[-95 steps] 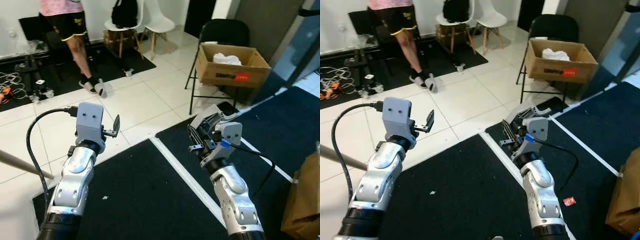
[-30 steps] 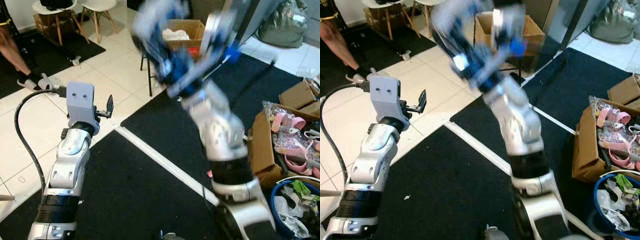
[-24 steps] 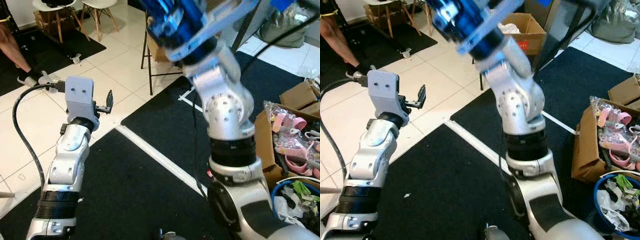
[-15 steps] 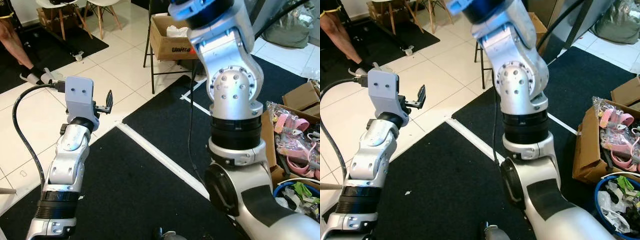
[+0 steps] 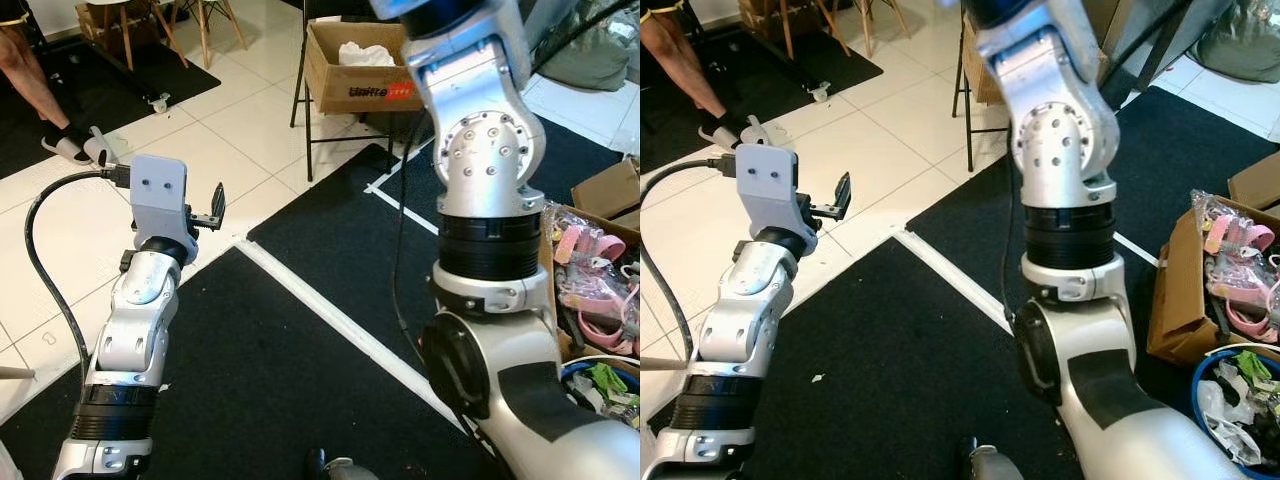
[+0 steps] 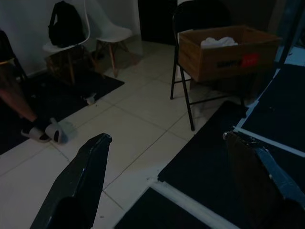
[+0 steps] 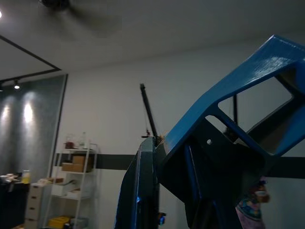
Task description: Picking trash to rubbish bin
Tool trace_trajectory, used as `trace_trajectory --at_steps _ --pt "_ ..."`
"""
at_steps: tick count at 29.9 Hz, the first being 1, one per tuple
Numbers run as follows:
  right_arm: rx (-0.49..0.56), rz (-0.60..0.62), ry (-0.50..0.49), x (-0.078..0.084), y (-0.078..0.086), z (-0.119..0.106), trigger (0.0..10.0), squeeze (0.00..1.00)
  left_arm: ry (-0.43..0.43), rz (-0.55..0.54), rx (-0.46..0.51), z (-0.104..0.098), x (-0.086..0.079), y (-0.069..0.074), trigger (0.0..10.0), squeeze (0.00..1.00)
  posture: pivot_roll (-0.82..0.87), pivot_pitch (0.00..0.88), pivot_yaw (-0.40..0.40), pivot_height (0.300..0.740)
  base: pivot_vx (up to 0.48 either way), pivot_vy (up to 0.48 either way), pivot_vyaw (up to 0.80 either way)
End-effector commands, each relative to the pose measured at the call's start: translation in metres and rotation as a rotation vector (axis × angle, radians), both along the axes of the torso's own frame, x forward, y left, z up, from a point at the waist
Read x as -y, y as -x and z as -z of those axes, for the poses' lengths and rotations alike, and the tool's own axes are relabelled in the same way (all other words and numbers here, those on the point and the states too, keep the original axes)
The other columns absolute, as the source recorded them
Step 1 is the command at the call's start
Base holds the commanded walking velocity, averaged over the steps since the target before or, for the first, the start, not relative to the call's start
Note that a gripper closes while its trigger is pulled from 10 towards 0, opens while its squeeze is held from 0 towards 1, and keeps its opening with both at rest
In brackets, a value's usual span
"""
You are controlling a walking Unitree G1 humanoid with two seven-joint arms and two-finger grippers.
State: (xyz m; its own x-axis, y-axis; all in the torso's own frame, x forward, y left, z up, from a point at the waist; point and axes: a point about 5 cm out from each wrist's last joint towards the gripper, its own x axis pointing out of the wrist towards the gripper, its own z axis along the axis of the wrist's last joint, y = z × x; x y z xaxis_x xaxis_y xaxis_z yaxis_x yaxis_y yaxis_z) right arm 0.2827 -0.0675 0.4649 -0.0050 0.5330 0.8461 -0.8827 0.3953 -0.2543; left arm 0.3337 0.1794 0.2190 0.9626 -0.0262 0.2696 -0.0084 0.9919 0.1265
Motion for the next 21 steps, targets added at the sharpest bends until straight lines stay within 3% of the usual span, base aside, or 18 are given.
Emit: trace_trajectory --at_steps 1,11,18,21 --pt "0.044 0.017 -0.036 0.010 0.005 -0.011 10.0 0.00 0.004 0.000 -0.027 0.008 0.001 0.002 10.0 0.00 0.00 0.241 -0.061 0.740 0.000 0.000 0.00" --pt "0.038 0.028 -0.124 0.035 0.005 -0.020 10.0 0.00 0.003 0.000 -0.031 0.009 0.002 0.004 10.0 0.00 0.01 0.239 -0.060 0.740 0.000 0.000 0.00" --pt "0.058 -0.005 -0.180 0.053 0.022 -0.023 10.0 0.00 0.004 0.007 -0.033 0.010 0.004 0.006 10.0 0.00 0.01 0.234 -0.054 0.740 0.000 0.000 0.00" --pt "0.008 0.052 -0.167 0.063 0.021 -0.005 10.0 0.00 -0.004 0.006 -0.050 0.016 0.002 0.009 10.0 0.00 0.02 0.206 -0.037 0.740 0.000 0.000 0.00"
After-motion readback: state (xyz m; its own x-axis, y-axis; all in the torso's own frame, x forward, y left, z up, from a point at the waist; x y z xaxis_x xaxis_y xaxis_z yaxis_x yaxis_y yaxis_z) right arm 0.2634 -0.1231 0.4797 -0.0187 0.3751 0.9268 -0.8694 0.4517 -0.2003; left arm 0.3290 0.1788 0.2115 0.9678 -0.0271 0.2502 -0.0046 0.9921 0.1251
